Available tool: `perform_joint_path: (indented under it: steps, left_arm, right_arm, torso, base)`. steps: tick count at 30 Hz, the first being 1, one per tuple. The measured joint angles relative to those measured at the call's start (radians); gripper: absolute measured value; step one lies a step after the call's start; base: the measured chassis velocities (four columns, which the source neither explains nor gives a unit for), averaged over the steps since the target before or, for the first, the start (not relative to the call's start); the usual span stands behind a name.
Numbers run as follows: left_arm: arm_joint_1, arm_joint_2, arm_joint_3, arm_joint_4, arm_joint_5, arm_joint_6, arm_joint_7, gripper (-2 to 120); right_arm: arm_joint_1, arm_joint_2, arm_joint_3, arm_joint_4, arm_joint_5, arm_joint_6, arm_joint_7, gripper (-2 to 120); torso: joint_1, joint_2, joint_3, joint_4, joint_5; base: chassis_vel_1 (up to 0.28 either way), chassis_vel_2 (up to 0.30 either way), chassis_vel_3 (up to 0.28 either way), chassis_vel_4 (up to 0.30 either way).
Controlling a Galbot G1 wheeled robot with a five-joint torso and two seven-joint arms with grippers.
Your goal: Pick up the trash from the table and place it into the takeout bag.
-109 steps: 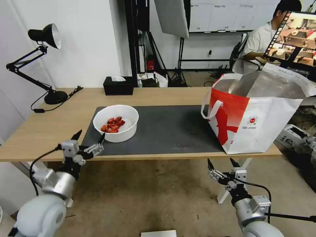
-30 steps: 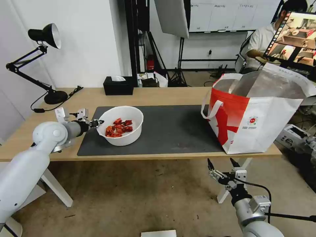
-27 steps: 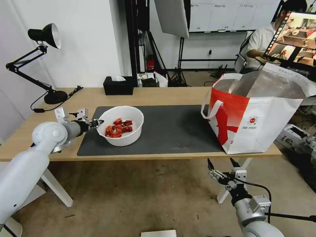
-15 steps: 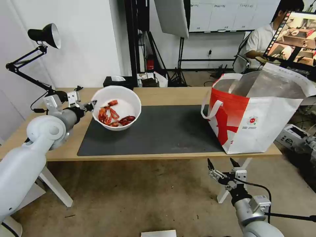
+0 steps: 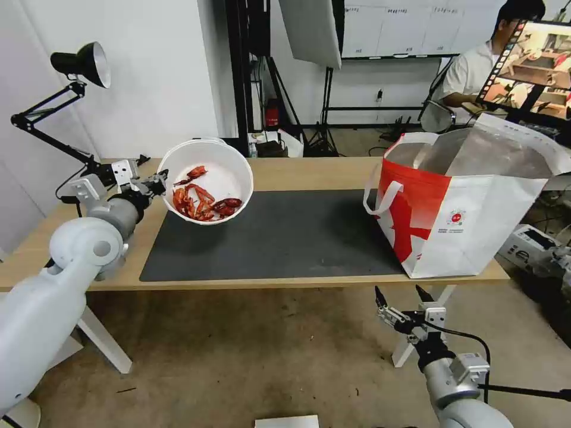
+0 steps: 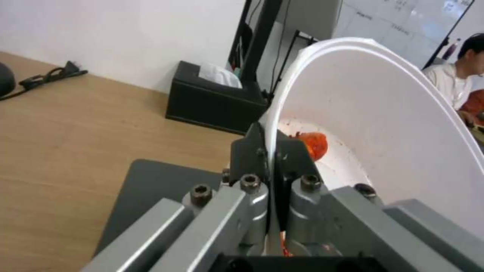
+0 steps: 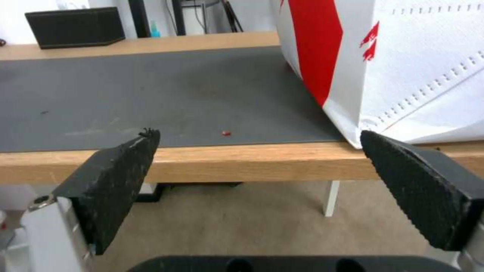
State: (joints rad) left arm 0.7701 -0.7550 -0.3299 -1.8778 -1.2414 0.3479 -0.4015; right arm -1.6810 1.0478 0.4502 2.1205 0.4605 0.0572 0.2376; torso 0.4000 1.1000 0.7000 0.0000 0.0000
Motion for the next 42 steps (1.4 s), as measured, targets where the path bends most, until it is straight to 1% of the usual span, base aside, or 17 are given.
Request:
perform_joint_path:
  steps: [10, 13, 15, 17, 18, 20, 22, 24, 25, 29, 32, 33, 36, 37, 39, 41, 42]
  left_arm:
    - [-0.072, -0.039, 0.056, -0.011, -0.005, 0.001, 0.001, 0]
    - [-0.124, -0.061, 0.108, -0.007, -0.008, 0.004, 0.000, 0]
    - [-0.134, -0.064, 0.118, -0.005, -0.009, 0.004, 0.000, 0]
    - [-0.184, -0.086, 0.162, 0.005, -0.010, 0.006, 0.000, 0]
    - [-0.184, -0.086, 0.162, 0.005, -0.010, 0.006, 0.000, 0]
    - [-0.230, -0.107, 0.201, 0.018, -0.011, 0.008, 0.002, 0]
    - [-0.239, -0.112, 0.209, 0.021, -0.011, 0.008, 0.002, 0]
    - [-0.292, -0.139, 0.252, 0.040, -0.011, 0.010, 0.000, 0]
    - [-0.292, -0.139, 0.252, 0.040, -0.011, 0.010, 0.000, 0]
    - [-0.344, -0.178, 0.296, 0.067, -0.011, 0.012, -0.010, 0]
    - [-0.399, -0.236, 0.354, 0.102, -0.010, 0.013, -0.014, 0]
    - [-0.399, -0.236, 0.354, 0.102, -0.010, 0.013, -0.014, 0]
    - [-0.442, -0.285, 0.396, 0.129, -0.007, 0.014, -0.019, 0]
    - [-0.442, -0.285, 0.396, 0.129, -0.007, 0.014, -0.019, 0]
    - [-0.477, -0.320, 0.427, 0.152, -0.002, 0.014, -0.021, 0]
    - [-0.490, -0.331, 0.437, 0.160, -0.002, 0.014, -0.021, 0]
    - [-0.512, -0.350, 0.452, 0.174, -0.002, 0.014, -0.022, 0]
  right_arm:
    - [0.000, 0.000, 0.000, 0.000, 0.000, 0.000, 0.000, 100]
    - [0.000, 0.000, 0.000, 0.000, 0.000, 0.000, 0.000, 100]
    - [0.000, 0.000, 0.000, 0.000, 0.000, 0.000, 0.000, 100]
    - [0.000, 0.000, 0.000, 0.000, 0.000, 0.000, 0.000, 100]
    - [0.000, 0.000, 0.000, 0.000, 0.000, 0.000, 0.000, 100]
    - [0.000, 0.000, 0.000, 0.000, 0.000, 0.000, 0.000, 100]
    - [0.000, 0.000, 0.000, 0.000, 0.000, 0.000, 0.000, 100]
    - [0.000, 0.000, 0.000, 0.000, 0.000, 0.000, 0.000, 100]
    - [0.000, 0.000, 0.000, 0.000, 0.000, 0.000, 0.000, 100]
    - [0.000, 0.000, 0.000, 0.000, 0.000, 0.000, 0.000, 100]
    - [0.000, 0.000, 0.000, 0.000, 0.000, 0.000, 0.000, 100]
    - [0.000, 0.000, 0.000, 0.000, 0.000, 0.000, 0.000, 100]
    - [0.000, 0.000, 0.000, 0.000, 0.000, 0.000, 0.000, 100]
    - [0.000, 0.000, 0.000, 0.000, 0.000, 0.000, 0.000, 100]
    - [0.000, 0.000, 0.000, 0.000, 0.000, 0.000, 0.000, 100]
    - [0.000, 0.000, 0.000, 0.000, 0.000, 0.000, 0.000, 100]
    - [0.000, 0.000, 0.000, 0.000, 0.000, 0.000, 0.000, 100]
  torso:
    - [0.000, 0.000, 0.000, -0.0001, 0.0000]
    - [0.000, 0.000, 0.000, 0.0000, 0.0001]
    - [0.000, 0.000, 0.000, -0.0001, 0.0001]
    - [0.000, 0.000, 0.000, 0.0000, 0.0002]
    - [0.000, 0.000, 0.000, 0.0000, 0.0002]
    - [0.000, 0.000, 0.000, 0.0000, 0.0000]
    - [0.000, 0.000, 0.000, -0.0001, 0.0000]
    - [0.000, 0.000, 0.000, 0.0000, 0.0002]
    - [0.000, 0.000, 0.000, 0.0000, 0.0002]
    - [0.000, 0.000, 0.000, -0.0001, 0.0002]
    - [0.000, 0.000, 0.000, -0.0001, 0.0002]
    - [0.000, 0.000, 0.000, -0.0001, 0.0002]
    - [0.000, 0.000, 0.000, 0.0000, 0.0002]
    - [0.000, 0.000, 0.000, 0.0000, 0.0002]
    - [0.000, 0.000, 0.000, -0.0001, 0.0001]
    - [0.000, 0.000, 0.000, -0.0001, 0.0002]
    - [0.000, 0.000, 0.000, 0.0000, 0.0003]
  base:
    - [0.000, 0.000, 0.000, 0.000]
    - [0.000, 0.000, 0.000, 0.000]
    - [0.000, 0.000, 0.000, 0.000]
    - [0.000, 0.000, 0.000, 0.000]
    - [0.000, 0.000, 0.000, 0.000]
    - [0.000, 0.000, 0.000, 0.000]
    - [0.000, 0.000, 0.000, 0.000]
    - [0.000, 0.000, 0.000, 0.000]
    - [0.000, 0.000, 0.000, 0.000]
    - [0.000, 0.000, 0.000, 0.000]
    - [0.000, 0.000, 0.000, 0.000]
    - [0.000, 0.000, 0.000, 0.000]
    - [0.000, 0.000, 0.000, 0.000]
    - [0.000, 0.000, 0.000, 0.000]
    - [0.000, 0.000, 0.000, 0.000]
    - [0.000, 0.000, 0.000, 0.000]
    - [0.000, 0.000, 0.000, 0.000]
